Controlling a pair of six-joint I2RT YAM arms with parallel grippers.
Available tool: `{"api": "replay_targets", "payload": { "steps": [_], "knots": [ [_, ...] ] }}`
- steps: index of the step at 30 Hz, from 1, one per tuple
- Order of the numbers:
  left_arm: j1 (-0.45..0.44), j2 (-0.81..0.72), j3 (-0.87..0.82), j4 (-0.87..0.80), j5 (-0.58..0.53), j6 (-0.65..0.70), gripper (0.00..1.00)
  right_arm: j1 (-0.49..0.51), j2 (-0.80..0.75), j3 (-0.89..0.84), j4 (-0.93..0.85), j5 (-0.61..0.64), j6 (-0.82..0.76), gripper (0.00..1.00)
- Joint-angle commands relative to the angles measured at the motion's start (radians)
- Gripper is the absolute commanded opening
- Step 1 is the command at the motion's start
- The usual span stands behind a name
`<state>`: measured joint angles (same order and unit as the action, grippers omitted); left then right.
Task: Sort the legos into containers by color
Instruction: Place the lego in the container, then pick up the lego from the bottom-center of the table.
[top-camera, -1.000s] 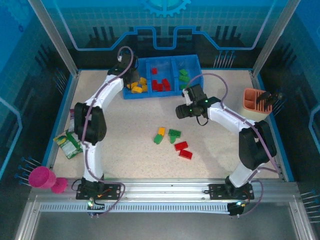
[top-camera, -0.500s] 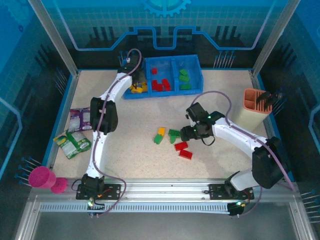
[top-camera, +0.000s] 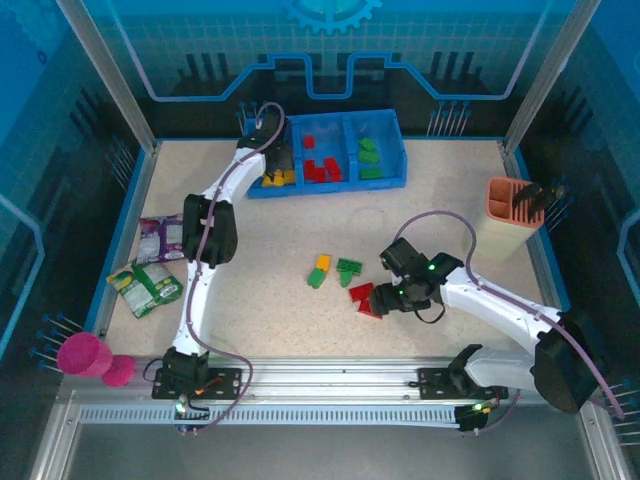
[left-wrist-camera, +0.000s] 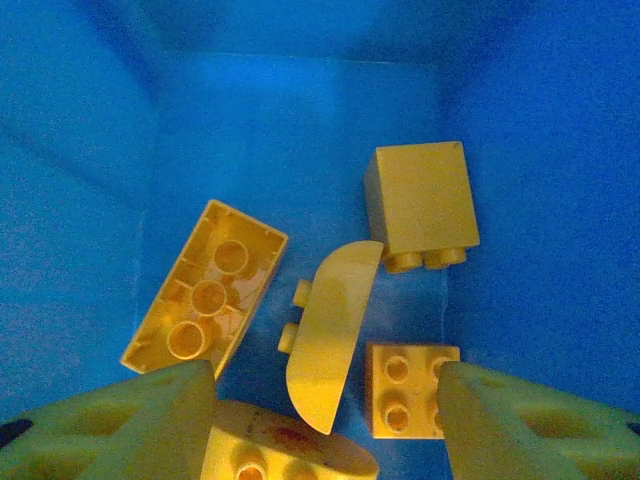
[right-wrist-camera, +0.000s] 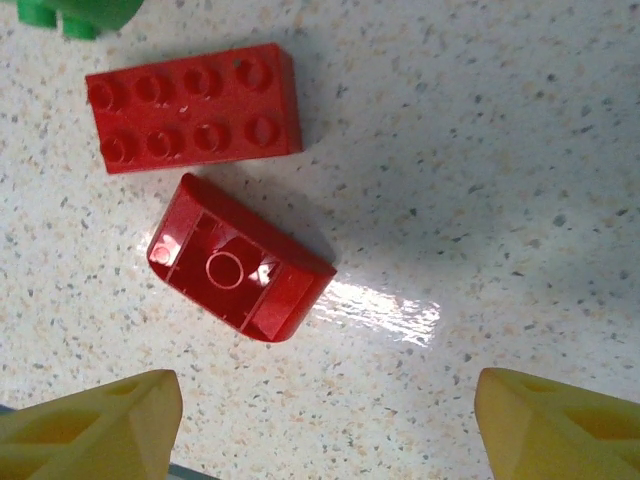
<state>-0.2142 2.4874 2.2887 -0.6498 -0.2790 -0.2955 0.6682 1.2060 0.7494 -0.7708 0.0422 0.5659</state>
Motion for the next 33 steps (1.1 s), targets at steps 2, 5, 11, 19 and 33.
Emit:
{"api": "replay_targets", "payload": {
  "steps": [2, 5, 11, 19, 33],
  "knots": [
    [0.009, -0.085, -0.027, 0.008, 0.060, 0.008, 0.64, 0.037, -0.008, 0.012, 0.064, -0.045, -0.097, 0.80],
    [0.009, -0.162, -0.109, 0.035, 0.077, 0.016, 0.66, 0.037, 0.050, 0.041, 0.063, -0.007, -0.149, 0.84],
    [0.009, -0.329, -0.268, 0.000, 0.130, 0.082, 0.70, 0.052, 0.225, 0.100, 0.068, 0.053, -0.211, 0.90],
    [0.009, -0.575, -0.520, 0.040, 0.162, 0.110, 0.72, 0.104, 0.352, 0.124, 0.138, 0.019, -0.255, 0.89],
    [0.009, -0.730, -0.668, 0.054, 0.186, 0.099, 0.75, 0.216, 0.440, 0.105, 0.068, 0.022, -0.187, 0.60]
  ]
}}
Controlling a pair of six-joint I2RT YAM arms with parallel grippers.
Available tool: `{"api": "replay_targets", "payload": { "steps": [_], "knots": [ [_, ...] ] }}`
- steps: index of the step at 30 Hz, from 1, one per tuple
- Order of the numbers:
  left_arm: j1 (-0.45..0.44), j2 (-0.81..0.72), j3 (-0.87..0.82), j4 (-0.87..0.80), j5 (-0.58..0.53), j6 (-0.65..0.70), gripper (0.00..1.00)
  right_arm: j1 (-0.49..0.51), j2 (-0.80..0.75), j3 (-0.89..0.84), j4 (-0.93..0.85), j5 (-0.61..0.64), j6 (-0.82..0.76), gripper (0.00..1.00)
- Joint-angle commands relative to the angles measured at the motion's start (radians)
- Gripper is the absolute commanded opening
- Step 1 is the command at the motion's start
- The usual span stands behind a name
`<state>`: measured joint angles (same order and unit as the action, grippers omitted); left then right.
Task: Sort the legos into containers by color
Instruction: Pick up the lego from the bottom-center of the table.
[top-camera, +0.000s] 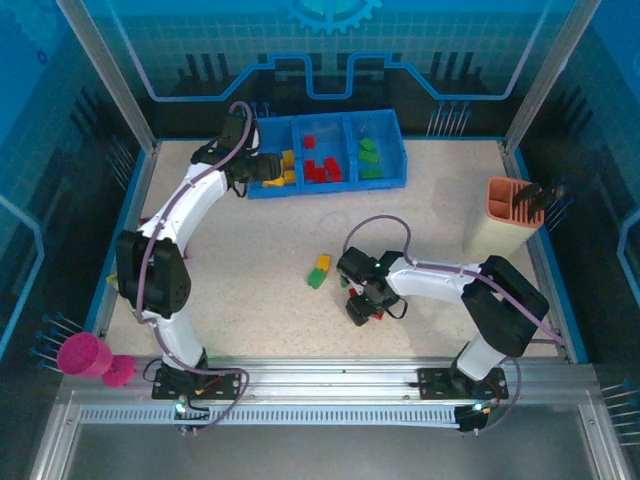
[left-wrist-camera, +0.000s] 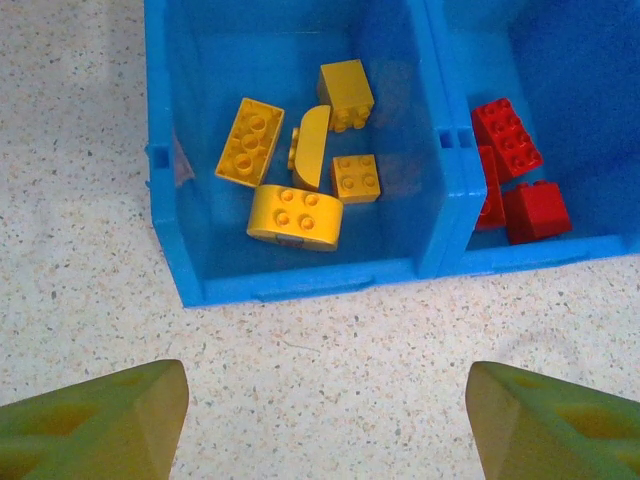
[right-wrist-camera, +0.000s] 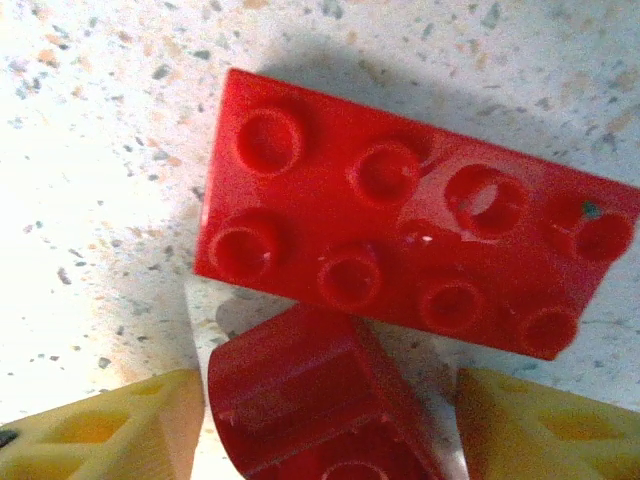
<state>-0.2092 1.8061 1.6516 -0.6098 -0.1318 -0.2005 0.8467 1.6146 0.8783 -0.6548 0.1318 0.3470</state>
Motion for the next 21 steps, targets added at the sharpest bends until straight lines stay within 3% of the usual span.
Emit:
{"api": "replay_targets", "payload": {
  "steps": [1, 5, 8, 17, 21],
  "knots": [
    [0.002, -0.057, -0.041, 0.014, 0.044, -0.001, 0.75, 0.041, 0.031, -0.028, -0.049, -0.070, 0.037, 0.56],
    [-0.008, -0.094, -0.098, 0.018, 0.058, -0.016, 0.74, 0.045, 0.034, -0.036, -0.059, -0.073, 0.065, 0.37],
    [-0.037, -0.118, -0.136, -0.004, 0.043, 0.001, 0.75, 0.047, 0.024, -0.034, -0.099, -0.074, 0.084, 0.29],
    [-0.163, -0.163, -0.264, -0.034, -0.003, 0.062, 0.76, 0.013, -0.231, -0.008, -0.232, -0.113, 0.136, 0.28],
    [-0.190, -0.184, -0.307, -0.039, 0.057, 0.065, 0.78, -0.177, -0.287, 0.128, -0.233, -0.102, 0.021, 0.28]
  ]
}}
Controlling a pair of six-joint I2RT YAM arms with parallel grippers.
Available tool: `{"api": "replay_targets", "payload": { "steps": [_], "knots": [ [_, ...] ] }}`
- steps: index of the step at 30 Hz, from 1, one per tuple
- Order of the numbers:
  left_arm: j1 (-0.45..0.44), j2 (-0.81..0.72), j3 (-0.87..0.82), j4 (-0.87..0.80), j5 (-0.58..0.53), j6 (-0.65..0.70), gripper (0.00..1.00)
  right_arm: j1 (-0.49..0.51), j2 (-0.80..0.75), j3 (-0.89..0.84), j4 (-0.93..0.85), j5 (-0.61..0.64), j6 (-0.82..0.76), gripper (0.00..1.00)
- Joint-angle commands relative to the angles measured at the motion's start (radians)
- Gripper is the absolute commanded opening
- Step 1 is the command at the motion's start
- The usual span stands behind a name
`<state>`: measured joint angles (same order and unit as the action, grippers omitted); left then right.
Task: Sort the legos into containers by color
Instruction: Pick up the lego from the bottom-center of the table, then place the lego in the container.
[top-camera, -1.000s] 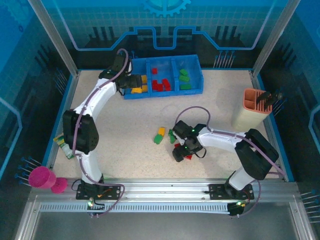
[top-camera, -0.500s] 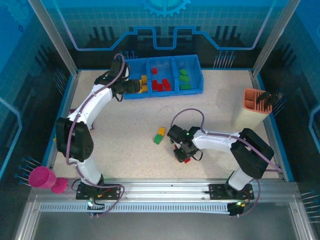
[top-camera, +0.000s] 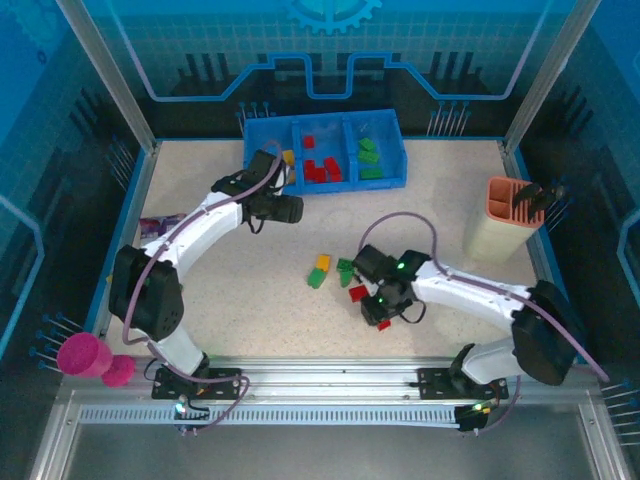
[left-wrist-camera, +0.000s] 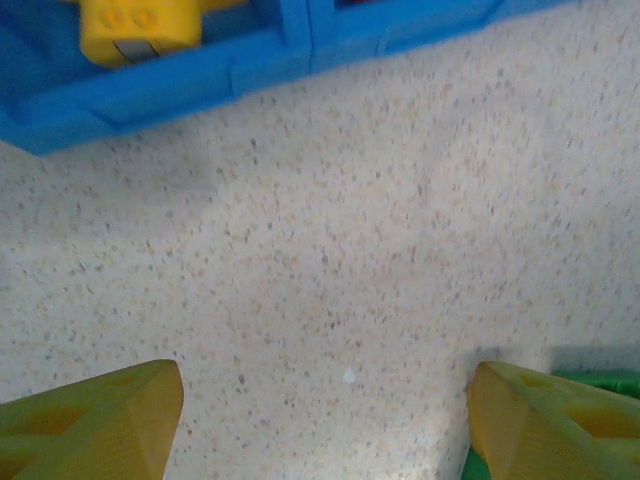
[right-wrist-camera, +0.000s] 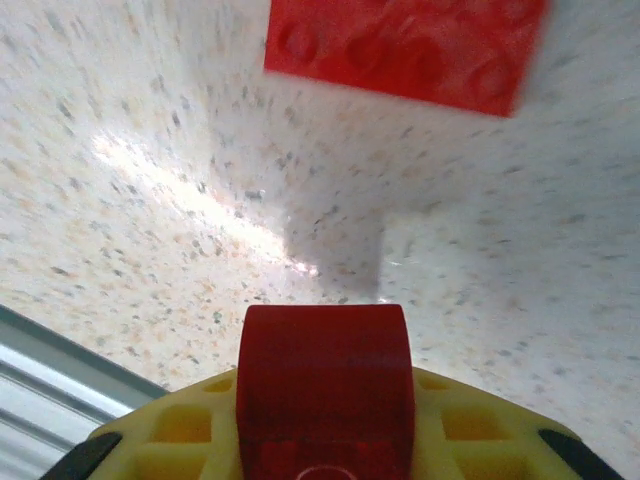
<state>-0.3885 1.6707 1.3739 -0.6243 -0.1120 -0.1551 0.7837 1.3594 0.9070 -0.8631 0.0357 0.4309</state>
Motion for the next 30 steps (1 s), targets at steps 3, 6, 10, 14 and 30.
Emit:
{"api": "replay_targets", "payload": {
  "steps": [3, 6, 10, 14, 30],
  "knots": [
    [-0.038, -0.109, -0.095, 0.006, 0.040, 0.018, 0.80, -0.257, 0.003, 0.253, 0.058, -0.015, -0.158, 0.29],
    [-0.051, -0.165, -0.147, 0.017, 0.044, -0.004, 0.80, -0.327, 0.126, 0.468, 0.118, -0.020, -0.244, 0.29],
    [-0.072, -0.223, -0.224, 0.032, 0.043, -0.020, 0.80, -0.348, 0.327, 0.761, 0.194, 0.026, -0.352, 0.29],
    [-0.091, -0.247, -0.281, 0.005, 0.022, -0.003, 0.80, -0.351, 0.570, 1.055, 0.256, -0.012, -0.418, 0.30],
    [-0.211, -0.239, -0.350, 0.059, 0.004, -0.175, 0.81, -0.354, 1.241, 1.698, 0.260, -0.067, -0.478, 0.39]
  ]
}}
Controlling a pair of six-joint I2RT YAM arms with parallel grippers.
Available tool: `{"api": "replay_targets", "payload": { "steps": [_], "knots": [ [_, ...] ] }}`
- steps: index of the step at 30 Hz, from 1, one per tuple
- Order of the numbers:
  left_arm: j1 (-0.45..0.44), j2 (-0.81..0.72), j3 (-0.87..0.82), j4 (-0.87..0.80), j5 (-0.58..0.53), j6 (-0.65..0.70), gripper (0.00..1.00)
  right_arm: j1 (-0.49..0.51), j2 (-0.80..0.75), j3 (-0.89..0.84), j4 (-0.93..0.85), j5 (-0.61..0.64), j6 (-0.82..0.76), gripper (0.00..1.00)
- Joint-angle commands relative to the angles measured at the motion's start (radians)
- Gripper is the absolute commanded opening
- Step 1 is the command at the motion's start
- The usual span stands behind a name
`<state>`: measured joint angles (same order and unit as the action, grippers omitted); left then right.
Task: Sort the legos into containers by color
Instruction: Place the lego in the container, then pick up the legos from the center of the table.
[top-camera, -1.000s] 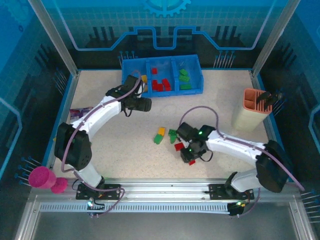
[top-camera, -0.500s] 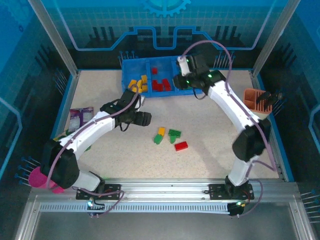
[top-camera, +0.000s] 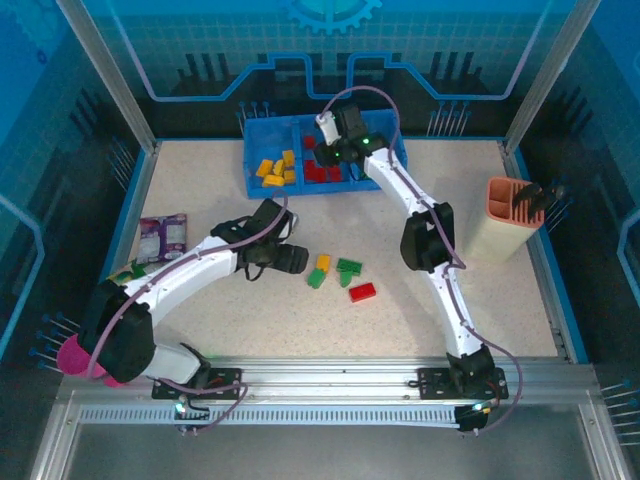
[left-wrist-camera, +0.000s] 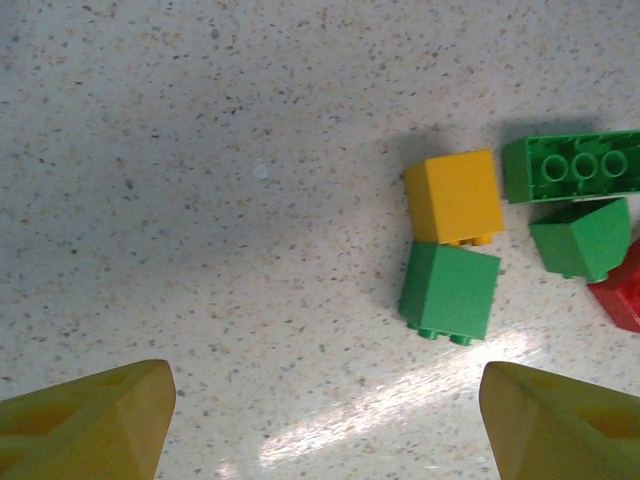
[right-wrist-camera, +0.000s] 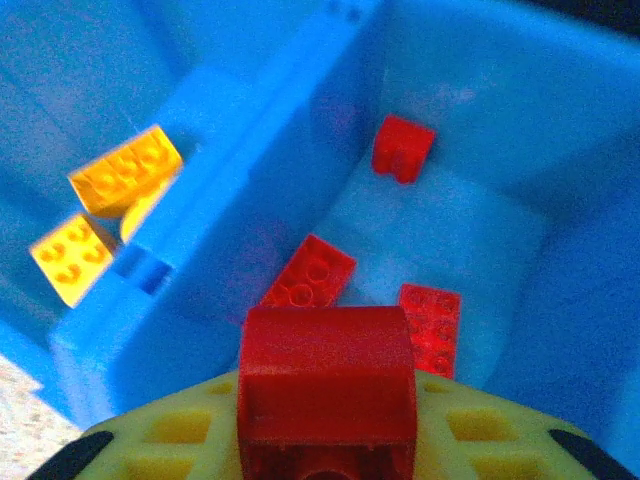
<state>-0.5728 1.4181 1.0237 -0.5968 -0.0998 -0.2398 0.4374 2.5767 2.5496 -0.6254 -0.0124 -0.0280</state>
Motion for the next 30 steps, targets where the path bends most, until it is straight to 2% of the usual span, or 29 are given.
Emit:
{"api": "replay_targets", "payload": {
  "steps": [1, 5, 11, 16, 24, 30],
  "knots": [
    [-0.037, 0.027, 0.007, 0.047, -0.009, -0.112, 0.81, -0.008, 0.033, 0.055, 0.026, -0.018, -0.020, 0.39],
    [-0.088, 0.118, 0.070, 0.086, -0.017, -0.161, 0.81, -0.010, 0.062, 0.051, 0.036, -0.019, -0.021, 0.44],
    [-0.134, 0.280, 0.206, 0.052, -0.093, -0.130, 0.81, -0.023, 0.048, 0.006, 0.039, -0.036, -0.016, 0.50],
    [-0.137, 0.377, 0.273, 0.010, -0.096, -0.126, 0.80, -0.025, -0.093, -0.186, 0.127, -0.051, -0.027, 0.53],
    [-0.140, 0.470, 0.307, -0.011, -0.076, -0.153, 0.73, -0.037, -0.311, -0.383, 0.149, -0.030, -0.025, 0.58],
    [-0.142, 0.521, 0.311, -0.021, -0.074, -0.166, 0.68, -0.039, -0.474, -0.537, 0.207, -0.066, -0.002, 0.59]
  ]
}}
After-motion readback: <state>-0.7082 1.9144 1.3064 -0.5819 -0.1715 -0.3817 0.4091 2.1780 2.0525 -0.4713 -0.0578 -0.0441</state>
